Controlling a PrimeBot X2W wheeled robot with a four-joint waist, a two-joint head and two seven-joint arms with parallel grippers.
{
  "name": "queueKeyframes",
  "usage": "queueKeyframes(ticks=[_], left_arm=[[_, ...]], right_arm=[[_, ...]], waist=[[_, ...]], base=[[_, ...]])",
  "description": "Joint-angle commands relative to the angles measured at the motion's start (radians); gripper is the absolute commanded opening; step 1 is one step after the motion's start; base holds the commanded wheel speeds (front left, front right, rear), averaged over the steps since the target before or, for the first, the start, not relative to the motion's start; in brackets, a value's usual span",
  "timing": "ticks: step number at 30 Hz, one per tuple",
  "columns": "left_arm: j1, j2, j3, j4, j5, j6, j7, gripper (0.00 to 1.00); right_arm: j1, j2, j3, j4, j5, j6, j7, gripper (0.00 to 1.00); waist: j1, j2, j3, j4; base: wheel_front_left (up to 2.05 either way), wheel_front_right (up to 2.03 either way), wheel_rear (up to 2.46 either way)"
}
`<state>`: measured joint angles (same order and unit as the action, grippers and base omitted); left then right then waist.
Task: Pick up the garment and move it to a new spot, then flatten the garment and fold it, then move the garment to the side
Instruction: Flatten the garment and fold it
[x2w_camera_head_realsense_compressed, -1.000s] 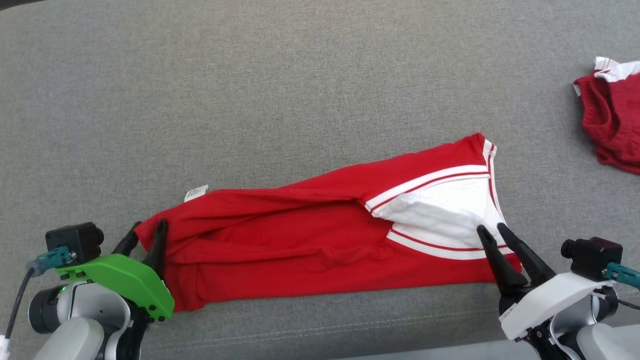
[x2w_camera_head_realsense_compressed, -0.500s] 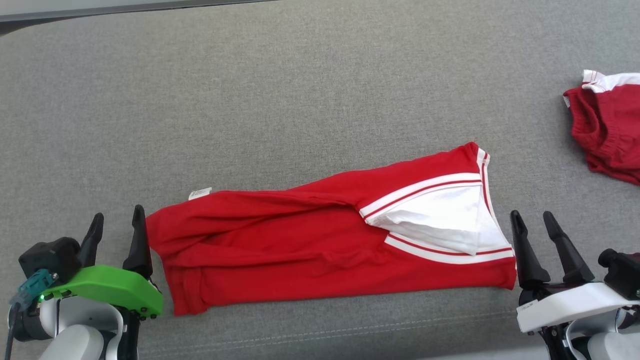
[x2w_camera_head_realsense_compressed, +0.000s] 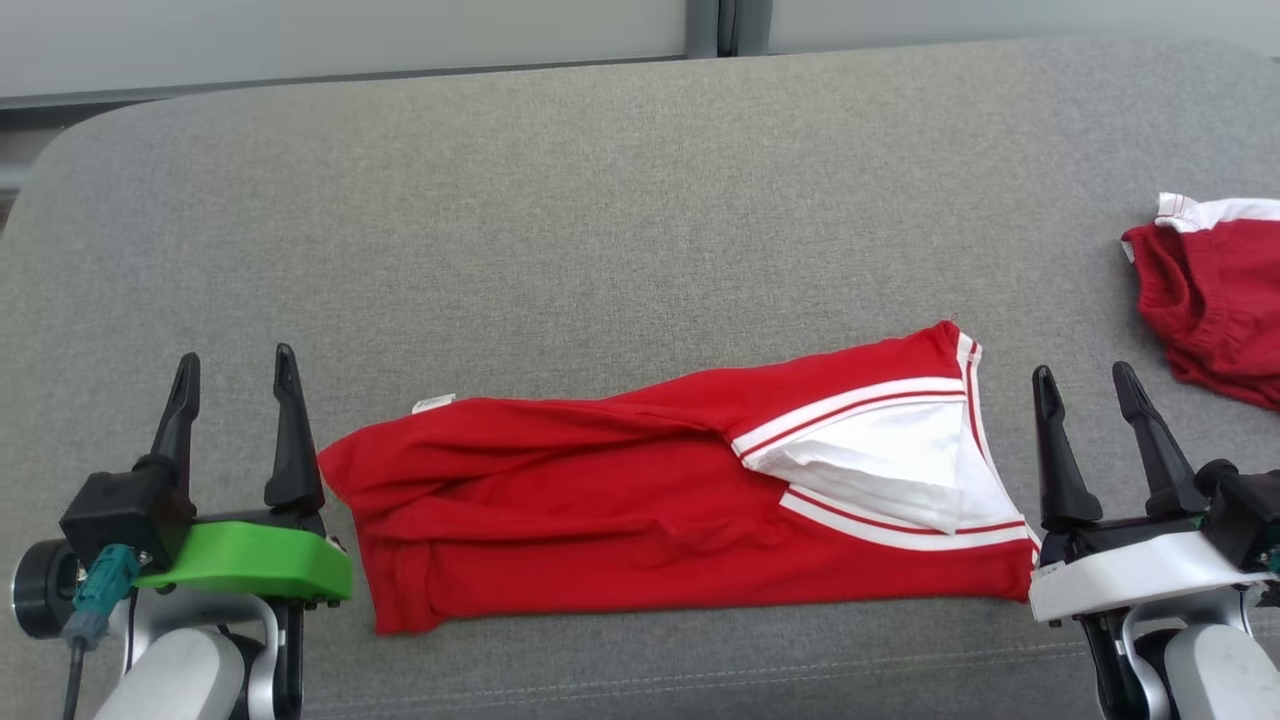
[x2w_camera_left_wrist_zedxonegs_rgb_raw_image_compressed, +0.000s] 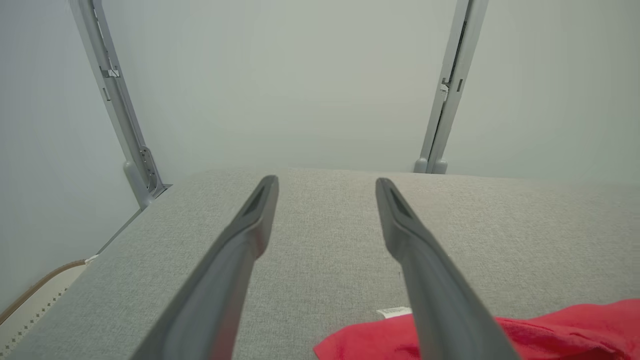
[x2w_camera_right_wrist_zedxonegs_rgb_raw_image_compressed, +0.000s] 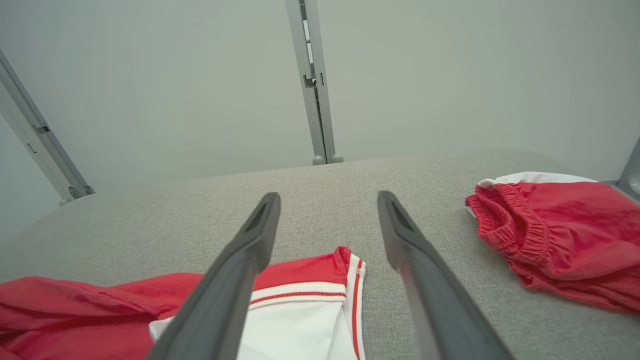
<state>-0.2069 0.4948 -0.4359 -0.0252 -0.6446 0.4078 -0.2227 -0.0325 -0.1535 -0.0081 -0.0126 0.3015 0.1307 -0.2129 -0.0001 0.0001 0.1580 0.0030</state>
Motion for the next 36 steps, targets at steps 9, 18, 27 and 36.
queueKeyframes(ticks=[9,18,27,36], left_arm=[[0.112,-0.028,-0.021,0.014,0.009,0.006,-0.026,1.0],[0.187,-0.041,-0.036,0.031,0.001,0.006,-0.033,1.0],[0.179,-0.036,-0.041,0.037,0.003,-0.001,-0.033,1.0],[0.152,-0.038,-0.048,0.036,0.006,-0.006,-0.03,1.0]], right_arm=[[0.068,0.026,0.015,0.027,-0.053,0.0,-0.001,1.0],[0.156,0.048,0.006,0.037,-0.056,0.0,0.011,1.0],[0.169,0.063,-0.004,0.025,-0.049,0.0,0.02,1.0],[0.132,0.049,-0.023,0.042,-0.032,0.0,0.032,1.0]], waist=[[0.0001,-0.0001,-0.095,0.01],[0.0001,-0.0001,-0.164,0.006],[0.0001,-0.0001,-0.167,0.006],[0.0001,-0.0001,-0.15,0.026]], base=[[0.0,0.0,0.0],[0.0,0.0,0.0],[0.0,0.0,0.0],[0.0,0.0,0.0]])
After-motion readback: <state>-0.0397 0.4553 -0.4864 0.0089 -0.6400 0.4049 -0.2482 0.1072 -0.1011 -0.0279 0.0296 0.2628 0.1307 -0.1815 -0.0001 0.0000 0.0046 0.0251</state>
